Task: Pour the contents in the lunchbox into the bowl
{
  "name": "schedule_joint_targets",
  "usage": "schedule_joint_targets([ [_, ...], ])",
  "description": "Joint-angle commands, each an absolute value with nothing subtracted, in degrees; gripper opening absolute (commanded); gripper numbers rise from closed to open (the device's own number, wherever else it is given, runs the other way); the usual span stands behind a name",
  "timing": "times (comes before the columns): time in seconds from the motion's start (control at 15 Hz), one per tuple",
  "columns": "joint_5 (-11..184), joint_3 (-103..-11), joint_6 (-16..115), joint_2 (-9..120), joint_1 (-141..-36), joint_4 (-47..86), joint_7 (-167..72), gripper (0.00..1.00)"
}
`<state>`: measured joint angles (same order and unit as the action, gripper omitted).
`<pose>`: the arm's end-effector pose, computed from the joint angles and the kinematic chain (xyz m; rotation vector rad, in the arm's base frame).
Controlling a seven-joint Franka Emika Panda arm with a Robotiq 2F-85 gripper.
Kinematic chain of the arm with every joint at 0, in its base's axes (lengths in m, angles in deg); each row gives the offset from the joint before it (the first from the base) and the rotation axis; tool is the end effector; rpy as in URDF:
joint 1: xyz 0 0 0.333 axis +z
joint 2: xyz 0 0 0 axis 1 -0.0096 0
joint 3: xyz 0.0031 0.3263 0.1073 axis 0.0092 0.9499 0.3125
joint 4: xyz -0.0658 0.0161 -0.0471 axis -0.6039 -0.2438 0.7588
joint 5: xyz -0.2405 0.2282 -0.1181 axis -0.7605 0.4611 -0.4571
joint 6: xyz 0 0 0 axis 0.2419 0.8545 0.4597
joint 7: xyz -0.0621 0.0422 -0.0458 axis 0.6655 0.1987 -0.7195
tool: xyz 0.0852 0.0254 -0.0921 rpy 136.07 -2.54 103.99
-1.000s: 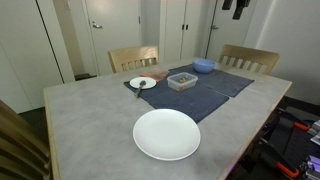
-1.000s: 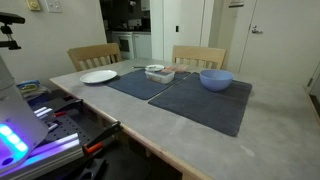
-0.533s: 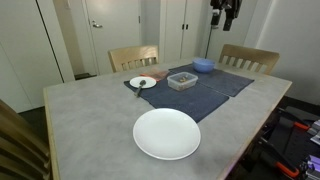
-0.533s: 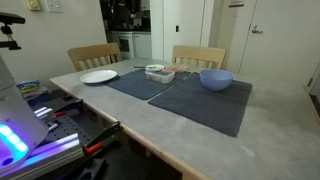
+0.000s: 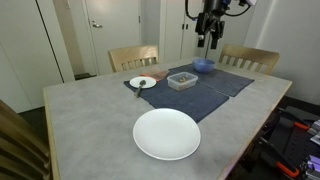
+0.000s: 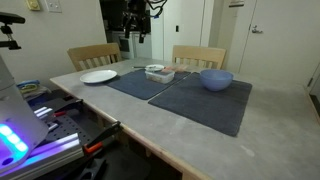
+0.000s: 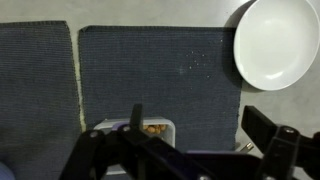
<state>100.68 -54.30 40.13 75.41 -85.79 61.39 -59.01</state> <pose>0.4474 0.0289 0.3832 -2.9814 -0.0616 0.1422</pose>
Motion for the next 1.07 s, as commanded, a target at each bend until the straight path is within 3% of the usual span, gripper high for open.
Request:
schedule_joint_targets([
  [0.0,101.53,-53.67,40.02,68.48,-86.83,56.53,-61.42,1.0],
  [1.0,99.35,-48.19,39.49,50.09,-85.58,43.89,-59.76,1.0],
])
